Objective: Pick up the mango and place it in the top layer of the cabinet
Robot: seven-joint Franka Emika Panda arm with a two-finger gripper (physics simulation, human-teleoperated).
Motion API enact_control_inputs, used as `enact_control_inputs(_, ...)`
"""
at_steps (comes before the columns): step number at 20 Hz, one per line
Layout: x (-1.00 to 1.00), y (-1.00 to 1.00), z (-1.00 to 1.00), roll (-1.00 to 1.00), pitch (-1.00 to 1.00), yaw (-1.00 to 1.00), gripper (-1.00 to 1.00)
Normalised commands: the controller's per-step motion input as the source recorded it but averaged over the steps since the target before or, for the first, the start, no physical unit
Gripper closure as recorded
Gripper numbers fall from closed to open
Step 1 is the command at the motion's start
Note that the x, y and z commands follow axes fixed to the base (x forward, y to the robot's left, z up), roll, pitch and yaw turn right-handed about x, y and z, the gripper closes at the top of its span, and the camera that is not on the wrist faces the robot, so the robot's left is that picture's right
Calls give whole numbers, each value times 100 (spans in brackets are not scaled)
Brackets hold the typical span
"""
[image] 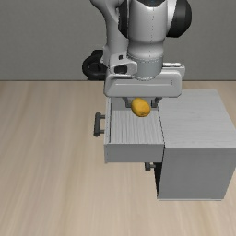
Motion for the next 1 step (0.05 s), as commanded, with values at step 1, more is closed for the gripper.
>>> enact_control_inputs(1,0,0,0,0,0,0,-100)
